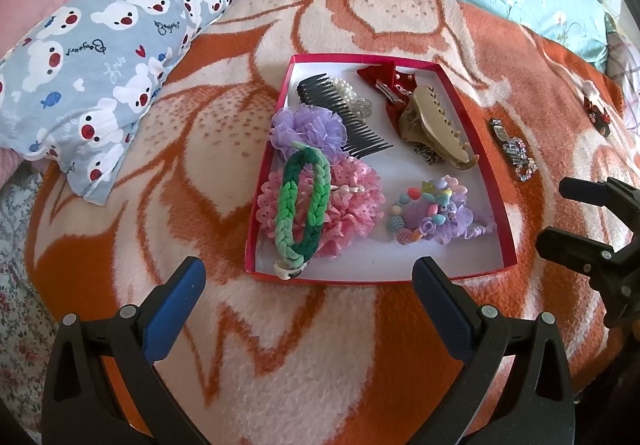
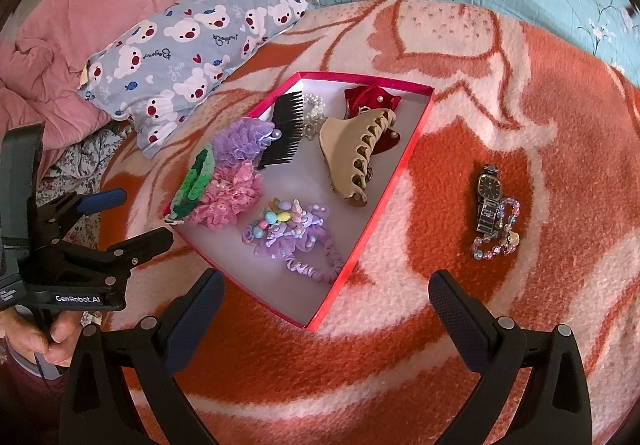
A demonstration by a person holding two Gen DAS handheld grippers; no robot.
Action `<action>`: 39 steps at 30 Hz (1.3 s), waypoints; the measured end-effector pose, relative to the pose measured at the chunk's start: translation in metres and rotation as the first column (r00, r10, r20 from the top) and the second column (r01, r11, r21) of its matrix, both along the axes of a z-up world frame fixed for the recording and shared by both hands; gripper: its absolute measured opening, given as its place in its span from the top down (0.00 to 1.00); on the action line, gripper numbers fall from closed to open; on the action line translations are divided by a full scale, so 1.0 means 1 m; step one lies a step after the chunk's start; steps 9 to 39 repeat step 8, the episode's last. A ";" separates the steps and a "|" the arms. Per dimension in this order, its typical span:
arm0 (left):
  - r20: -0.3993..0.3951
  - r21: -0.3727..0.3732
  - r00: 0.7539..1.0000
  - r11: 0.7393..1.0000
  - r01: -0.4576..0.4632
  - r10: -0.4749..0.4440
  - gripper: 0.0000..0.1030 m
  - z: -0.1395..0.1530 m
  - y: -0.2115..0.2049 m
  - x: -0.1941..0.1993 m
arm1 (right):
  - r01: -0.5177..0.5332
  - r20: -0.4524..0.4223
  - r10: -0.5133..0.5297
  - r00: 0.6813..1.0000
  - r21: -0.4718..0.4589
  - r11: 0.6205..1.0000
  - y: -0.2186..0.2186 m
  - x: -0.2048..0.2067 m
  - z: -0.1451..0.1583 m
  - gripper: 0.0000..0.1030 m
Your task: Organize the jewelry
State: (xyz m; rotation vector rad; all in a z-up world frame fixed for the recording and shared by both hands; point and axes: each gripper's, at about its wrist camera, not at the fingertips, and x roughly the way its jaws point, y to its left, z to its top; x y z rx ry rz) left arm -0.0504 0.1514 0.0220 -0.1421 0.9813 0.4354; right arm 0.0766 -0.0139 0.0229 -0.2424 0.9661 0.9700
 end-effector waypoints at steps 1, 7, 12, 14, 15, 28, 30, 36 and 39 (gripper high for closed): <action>-0.001 0.000 1.000 1.000 0.001 -0.001 0.00 0.000 0.000 0.000 | 0.001 0.000 -0.001 1.000 -0.001 1.000 0.000 0.000 0.000 0.00; 0.003 -0.019 1.000 1.000 0.002 -0.002 0.00 -0.001 0.002 0.003 | 0.003 -0.007 -0.003 1.000 0.010 1.000 0.002 0.000 -0.001 0.00; 0.003 -0.022 1.000 1.000 0.003 -0.003 0.00 -0.001 0.002 0.003 | 0.005 -0.009 -0.005 1.000 0.016 1.000 0.002 0.000 -0.001 0.00; 0.003 -0.022 1.000 1.000 0.003 -0.003 0.00 -0.001 0.002 0.003 | 0.005 -0.009 -0.005 1.000 0.016 1.000 0.002 0.000 -0.001 0.00; 0.003 -0.022 1.000 1.000 0.003 -0.003 0.00 -0.001 0.002 0.003 | 0.005 -0.009 -0.005 1.000 0.016 1.000 0.002 0.000 -0.001 0.00; 0.003 -0.022 1.000 1.000 0.003 -0.003 0.00 -0.001 0.002 0.003 | 0.005 -0.009 -0.005 1.000 0.016 1.000 0.002 0.000 -0.001 0.00; 0.003 -0.022 1.000 1.000 0.003 -0.003 0.00 -0.001 0.002 0.003 | 0.005 -0.009 -0.005 1.000 0.016 1.000 0.002 0.000 -0.001 0.00; 0.003 -0.022 1.000 1.000 0.003 -0.003 0.00 -0.001 0.002 0.003 | 0.005 -0.009 -0.005 1.000 0.016 1.000 0.002 0.000 -0.001 0.00; 0.003 -0.022 1.000 1.000 0.003 -0.003 0.00 -0.001 0.002 0.003 | 0.005 -0.009 -0.005 1.000 0.016 1.000 0.002 0.000 -0.001 0.00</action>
